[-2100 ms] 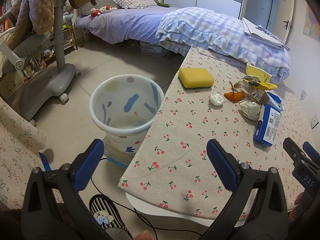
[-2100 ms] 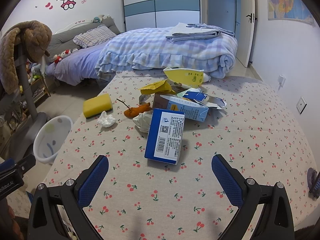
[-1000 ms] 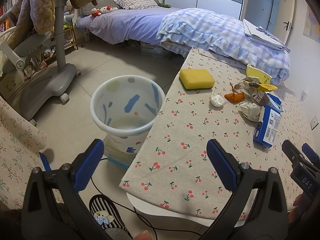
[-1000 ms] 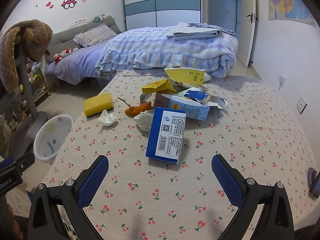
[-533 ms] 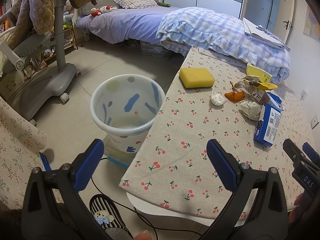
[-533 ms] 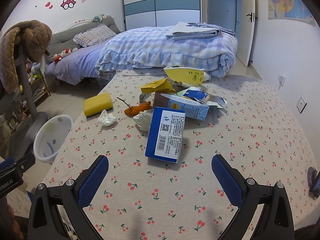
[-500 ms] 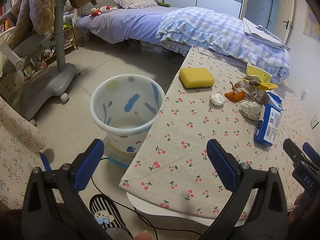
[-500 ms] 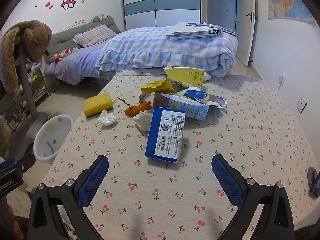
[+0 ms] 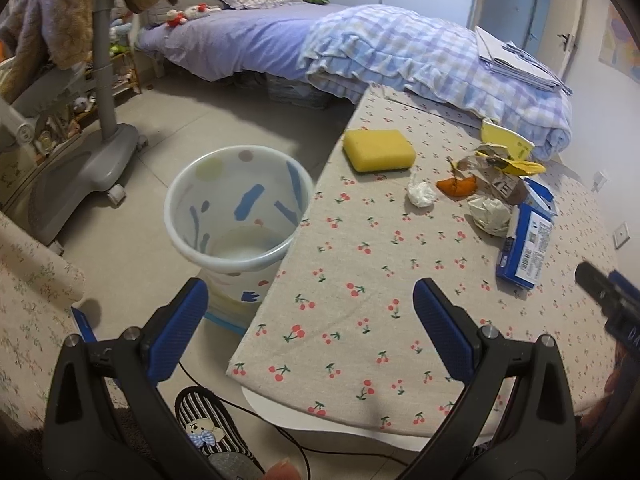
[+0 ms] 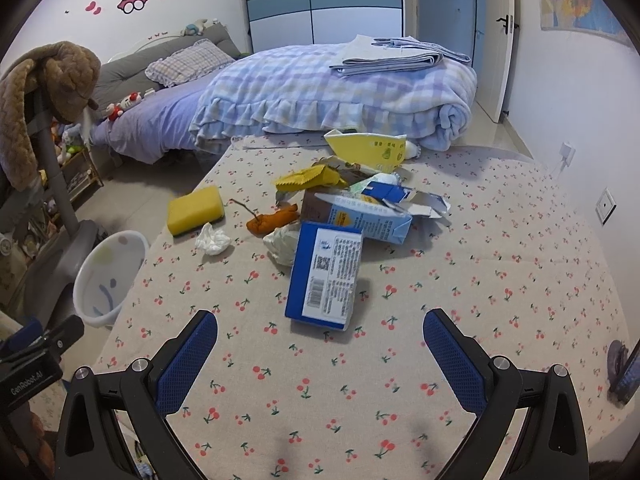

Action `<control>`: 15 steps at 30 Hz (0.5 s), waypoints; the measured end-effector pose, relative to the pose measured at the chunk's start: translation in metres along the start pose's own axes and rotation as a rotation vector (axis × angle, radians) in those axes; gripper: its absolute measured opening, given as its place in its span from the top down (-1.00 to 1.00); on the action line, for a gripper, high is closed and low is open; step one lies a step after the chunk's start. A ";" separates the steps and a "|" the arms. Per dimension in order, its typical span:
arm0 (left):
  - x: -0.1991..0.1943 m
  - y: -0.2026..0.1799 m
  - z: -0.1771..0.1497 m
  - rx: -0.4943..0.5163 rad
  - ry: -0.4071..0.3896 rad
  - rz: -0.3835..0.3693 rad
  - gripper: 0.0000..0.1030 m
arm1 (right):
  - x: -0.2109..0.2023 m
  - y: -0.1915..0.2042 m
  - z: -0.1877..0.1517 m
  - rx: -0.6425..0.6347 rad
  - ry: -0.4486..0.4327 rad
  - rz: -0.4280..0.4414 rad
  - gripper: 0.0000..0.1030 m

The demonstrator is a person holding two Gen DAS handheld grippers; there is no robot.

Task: Collect trash

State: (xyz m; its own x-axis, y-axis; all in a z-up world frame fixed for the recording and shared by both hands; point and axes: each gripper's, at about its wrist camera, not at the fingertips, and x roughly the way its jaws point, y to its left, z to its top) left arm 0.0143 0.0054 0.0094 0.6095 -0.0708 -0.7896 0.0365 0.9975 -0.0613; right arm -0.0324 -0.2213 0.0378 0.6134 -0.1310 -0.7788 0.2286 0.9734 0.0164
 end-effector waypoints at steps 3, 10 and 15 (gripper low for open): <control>0.001 -0.004 0.010 0.025 0.011 -0.014 -0.98 | 0.004 -0.017 0.017 0.020 0.054 0.035 -1.00; 0.011 -0.013 0.033 0.098 0.040 -0.038 -0.98 | 0.041 -0.053 0.043 0.071 0.205 0.059 -1.00; 0.034 -0.020 0.051 0.146 0.091 -0.037 -0.98 | 0.067 -0.042 0.043 0.052 0.267 0.111 -1.00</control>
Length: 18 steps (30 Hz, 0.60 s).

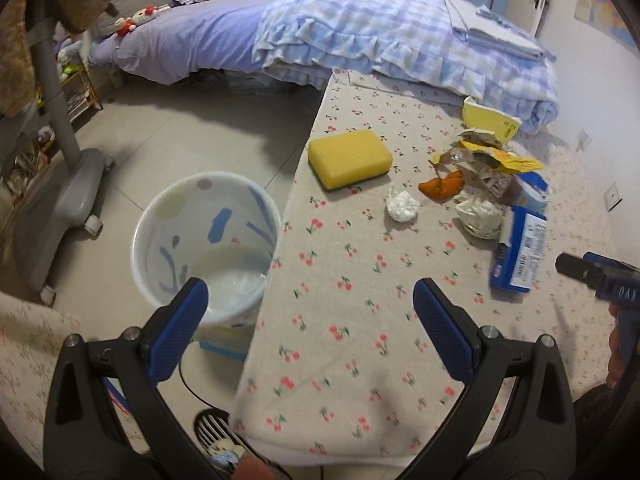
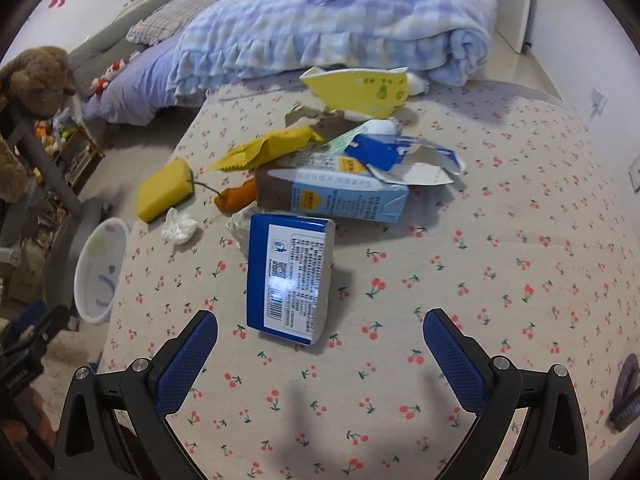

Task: Collect trash
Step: 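Grasp the blue biscuit box with the right tool while the left tool grasps a white tissue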

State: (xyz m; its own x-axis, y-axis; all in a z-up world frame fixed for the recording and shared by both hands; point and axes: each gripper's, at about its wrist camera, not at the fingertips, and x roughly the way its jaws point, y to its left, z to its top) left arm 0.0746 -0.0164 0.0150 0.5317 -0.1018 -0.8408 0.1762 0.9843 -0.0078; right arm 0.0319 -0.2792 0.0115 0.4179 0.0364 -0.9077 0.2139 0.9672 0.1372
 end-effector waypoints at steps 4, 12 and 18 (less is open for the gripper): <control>0.020 -0.001 0.016 0.045 0.009 0.051 -0.98 | 0.027 0.010 0.003 -0.028 0.015 -0.004 -0.97; 0.062 -0.014 0.031 0.044 0.076 -0.082 -0.97 | 0.064 0.009 0.016 -0.003 0.072 0.024 -0.50; 0.086 -0.041 0.035 0.058 0.089 -0.175 -0.72 | 0.058 0.011 0.016 -0.030 0.071 0.063 -0.21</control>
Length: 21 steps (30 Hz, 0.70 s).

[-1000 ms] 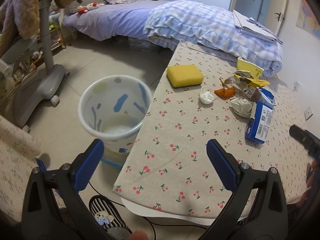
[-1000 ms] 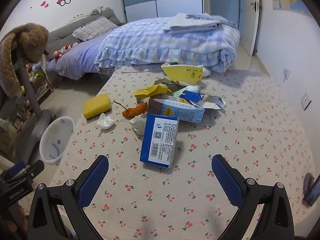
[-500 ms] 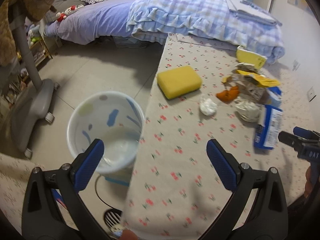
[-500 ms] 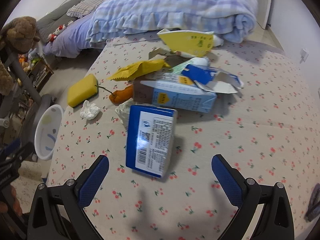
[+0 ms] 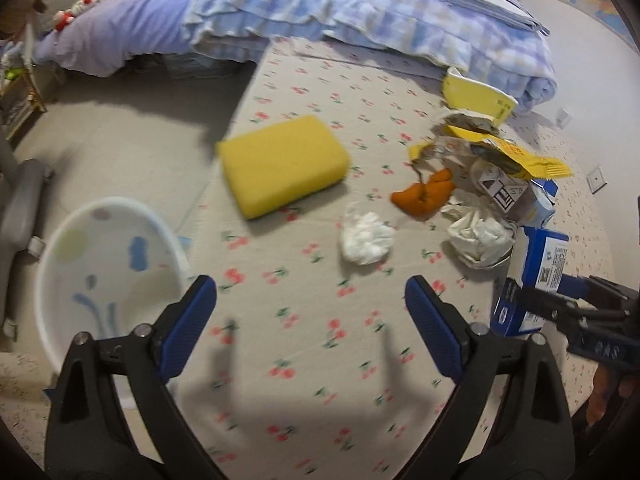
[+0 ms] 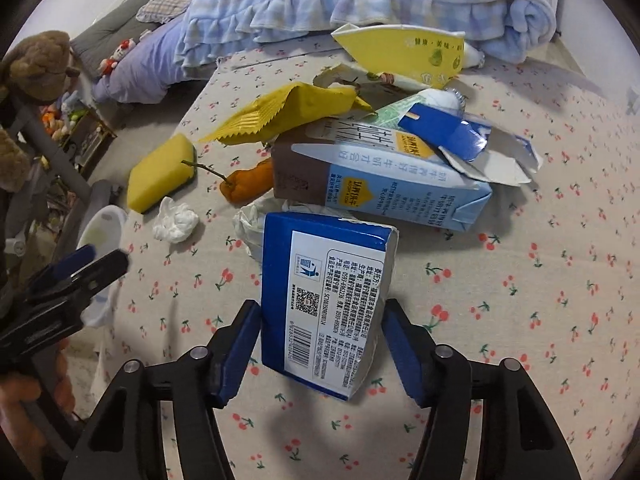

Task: Collect trash
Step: 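Grasp the blue biscuit box with the right tool while the left tool grasps a white tissue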

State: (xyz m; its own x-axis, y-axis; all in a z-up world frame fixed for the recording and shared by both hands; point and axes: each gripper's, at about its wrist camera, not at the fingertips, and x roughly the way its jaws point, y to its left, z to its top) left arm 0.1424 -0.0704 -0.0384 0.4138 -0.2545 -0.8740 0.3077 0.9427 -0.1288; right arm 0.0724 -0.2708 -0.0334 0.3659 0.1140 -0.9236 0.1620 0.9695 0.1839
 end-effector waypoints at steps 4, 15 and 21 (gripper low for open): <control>0.013 -0.011 0.005 -0.005 0.012 -0.055 -0.42 | -0.009 -0.007 -0.006 0.009 0.000 0.054 0.15; 0.037 -0.033 0.014 -0.003 0.023 -0.109 0.72 | -0.029 -0.039 -0.023 0.104 -0.005 0.138 -0.44; 0.030 -0.031 0.009 -0.017 0.023 -0.105 0.80 | -0.027 -0.035 -0.021 0.097 -0.005 0.071 -0.46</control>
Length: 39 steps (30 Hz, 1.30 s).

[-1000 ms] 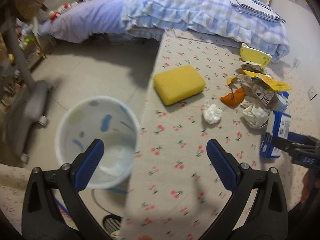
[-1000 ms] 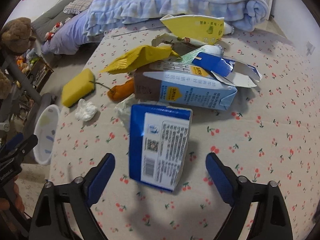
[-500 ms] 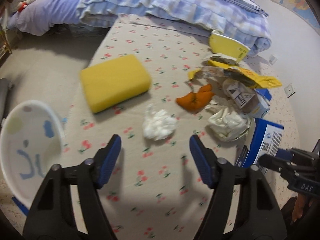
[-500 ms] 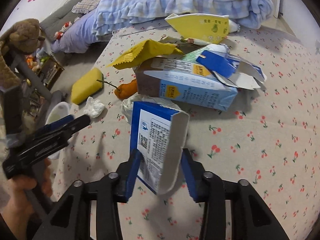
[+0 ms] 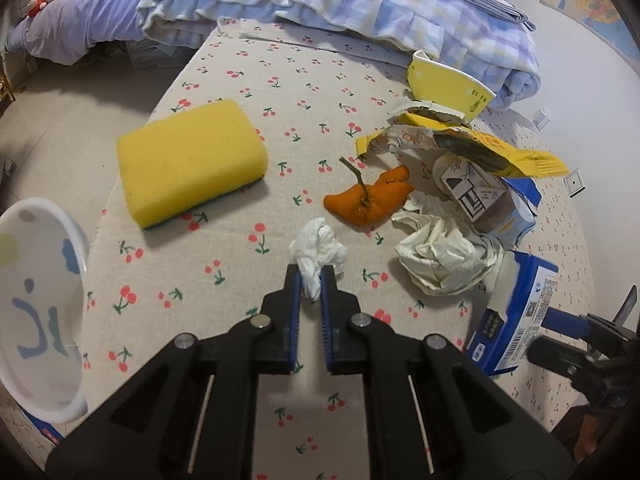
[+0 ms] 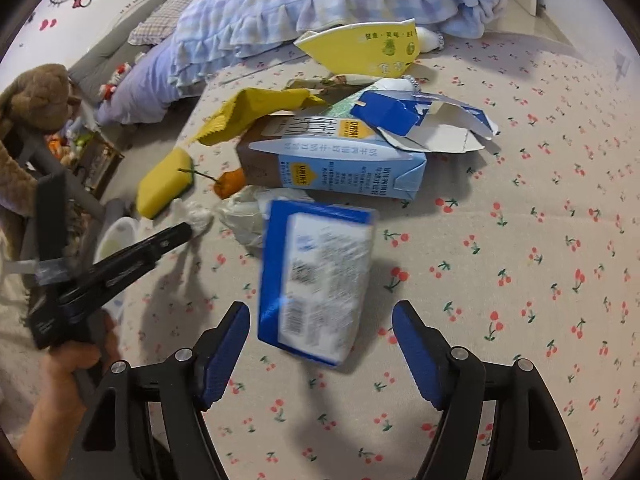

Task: Collect trash
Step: 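Grasp the blue biscuit box with the right tool while the left tool grasps a white tissue, then carry the blue box to the wastebasket and release it with the right tool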

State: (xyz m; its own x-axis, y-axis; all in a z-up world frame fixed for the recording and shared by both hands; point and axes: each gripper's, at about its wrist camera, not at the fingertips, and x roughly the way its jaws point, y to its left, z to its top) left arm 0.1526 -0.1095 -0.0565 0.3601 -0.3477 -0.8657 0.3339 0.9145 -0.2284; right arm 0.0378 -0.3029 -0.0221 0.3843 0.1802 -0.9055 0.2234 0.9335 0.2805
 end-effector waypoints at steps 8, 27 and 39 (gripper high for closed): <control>-0.018 0.009 -0.012 -0.012 -0.003 -0.020 0.80 | 0.021 0.012 0.003 -0.033 0.011 -0.045 -0.46; -0.083 0.066 -0.034 -0.131 -0.084 -0.053 0.80 | -0.003 0.054 -0.013 -0.121 -0.058 0.012 0.40; -0.111 0.143 -0.061 -0.280 -0.122 0.012 0.80 | -0.004 0.141 -0.016 -0.221 -0.101 0.097 0.41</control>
State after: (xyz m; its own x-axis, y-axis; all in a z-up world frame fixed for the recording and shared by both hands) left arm 0.1074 0.0719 -0.0200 0.4706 -0.3435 -0.8127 0.0818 0.9341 -0.3474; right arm 0.0537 -0.1671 0.0157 0.4842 0.2509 -0.8382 -0.0160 0.9604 0.2782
